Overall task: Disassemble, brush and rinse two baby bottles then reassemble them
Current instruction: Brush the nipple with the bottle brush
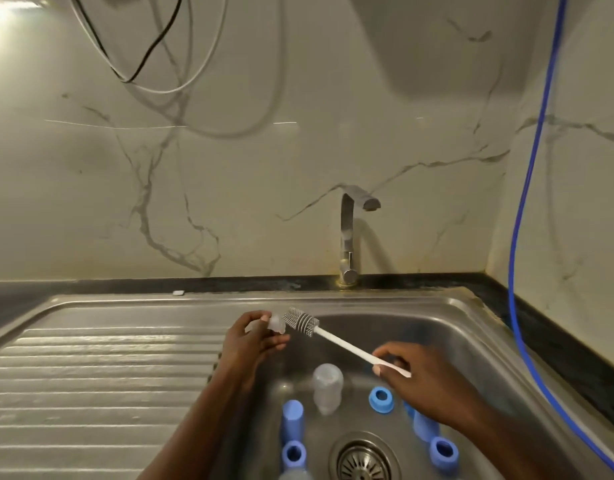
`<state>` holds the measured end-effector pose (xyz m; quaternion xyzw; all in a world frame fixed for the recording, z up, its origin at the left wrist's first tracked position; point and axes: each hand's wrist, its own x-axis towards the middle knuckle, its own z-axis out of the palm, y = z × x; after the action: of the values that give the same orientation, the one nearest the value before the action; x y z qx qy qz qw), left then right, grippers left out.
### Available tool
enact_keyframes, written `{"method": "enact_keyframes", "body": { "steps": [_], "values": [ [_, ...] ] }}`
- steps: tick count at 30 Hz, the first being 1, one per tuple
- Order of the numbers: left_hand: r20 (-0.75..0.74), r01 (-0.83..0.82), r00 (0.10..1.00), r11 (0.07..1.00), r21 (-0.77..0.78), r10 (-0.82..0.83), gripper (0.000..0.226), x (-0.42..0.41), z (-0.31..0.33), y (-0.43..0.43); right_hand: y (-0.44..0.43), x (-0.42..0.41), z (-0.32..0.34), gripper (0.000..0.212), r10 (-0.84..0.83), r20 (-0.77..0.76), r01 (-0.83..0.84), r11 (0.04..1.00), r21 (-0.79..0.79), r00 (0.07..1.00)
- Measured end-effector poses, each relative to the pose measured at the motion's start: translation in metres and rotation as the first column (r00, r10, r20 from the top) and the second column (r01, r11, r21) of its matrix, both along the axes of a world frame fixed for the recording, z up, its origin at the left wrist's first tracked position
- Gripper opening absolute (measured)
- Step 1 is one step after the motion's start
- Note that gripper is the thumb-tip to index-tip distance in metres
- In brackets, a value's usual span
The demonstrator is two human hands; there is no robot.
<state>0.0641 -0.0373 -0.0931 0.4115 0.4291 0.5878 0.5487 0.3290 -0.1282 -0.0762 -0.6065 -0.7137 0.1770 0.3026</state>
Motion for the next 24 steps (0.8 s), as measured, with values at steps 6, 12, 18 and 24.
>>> {"method": "enact_keyframes", "body": {
  "steps": [6, 12, 18, 24],
  "values": [
    [-0.064, 0.062, 0.996, 0.997, 0.039, -0.059, 0.021, 0.003, 0.0, 0.002, -0.001, -0.001, 0.0, 0.006, 0.015, 0.052, -0.015, 1.0, -0.001, 0.999],
    [-0.043, 0.032, 0.999, 0.997, 0.075, -0.029, 0.018, -0.001, 0.001, 0.002, -0.006, -0.003, 0.005, 0.009, 0.012, 0.109, -0.01, 1.0, -0.02, 0.994],
    [-0.101, 0.054, 0.994, 0.995, 0.086, -0.045, 0.017, -0.001, -0.003, 0.003, -0.009, -0.005, 0.009, 0.01, -0.009, 0.153, 0.011, 1.0, -0.009, 0.988],
    [-0.135, 0.066, 0.989, 0.995, 0.073, -0.055, 0.018, 0.0, -0.005, 0.004, -0.01, -0.007, 0.009, 0.003, -0.033, 0.249, 0.021, 0.999, 0.05, 0.968]
  ]
}}
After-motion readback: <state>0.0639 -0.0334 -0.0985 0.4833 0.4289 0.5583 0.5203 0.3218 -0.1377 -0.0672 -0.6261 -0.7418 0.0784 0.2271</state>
